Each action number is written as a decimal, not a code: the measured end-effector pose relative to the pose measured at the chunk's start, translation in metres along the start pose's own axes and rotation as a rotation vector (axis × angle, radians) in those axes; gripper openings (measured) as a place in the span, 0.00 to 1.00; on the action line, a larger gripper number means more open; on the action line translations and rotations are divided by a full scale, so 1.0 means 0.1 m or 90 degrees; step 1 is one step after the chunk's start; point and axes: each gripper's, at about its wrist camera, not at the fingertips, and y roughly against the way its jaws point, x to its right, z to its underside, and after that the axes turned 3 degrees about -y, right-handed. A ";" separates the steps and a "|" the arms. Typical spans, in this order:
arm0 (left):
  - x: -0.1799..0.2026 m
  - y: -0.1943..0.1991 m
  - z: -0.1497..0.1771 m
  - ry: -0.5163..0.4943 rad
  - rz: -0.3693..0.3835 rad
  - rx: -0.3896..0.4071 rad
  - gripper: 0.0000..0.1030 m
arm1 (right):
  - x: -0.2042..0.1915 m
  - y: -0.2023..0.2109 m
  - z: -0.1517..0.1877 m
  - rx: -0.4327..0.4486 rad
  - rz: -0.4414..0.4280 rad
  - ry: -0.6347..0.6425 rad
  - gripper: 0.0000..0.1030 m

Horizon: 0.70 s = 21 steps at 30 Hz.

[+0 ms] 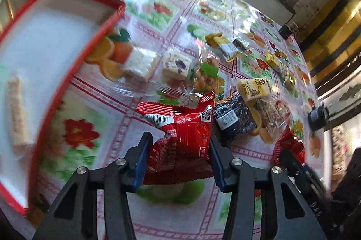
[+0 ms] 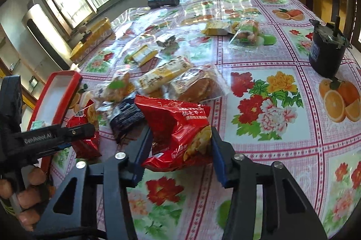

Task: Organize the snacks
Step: 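Move both tools back to the snacks and grasp a red chip bag with both, then carry the red chip bag with left tool while right tool carries another red bag to the tray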

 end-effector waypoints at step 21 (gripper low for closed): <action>-0.36 0.84 0.24 -0.046 -0.136 0.138 0.46 | -0.93 0.41 0.17 0.019 -0.079 0.094 0.48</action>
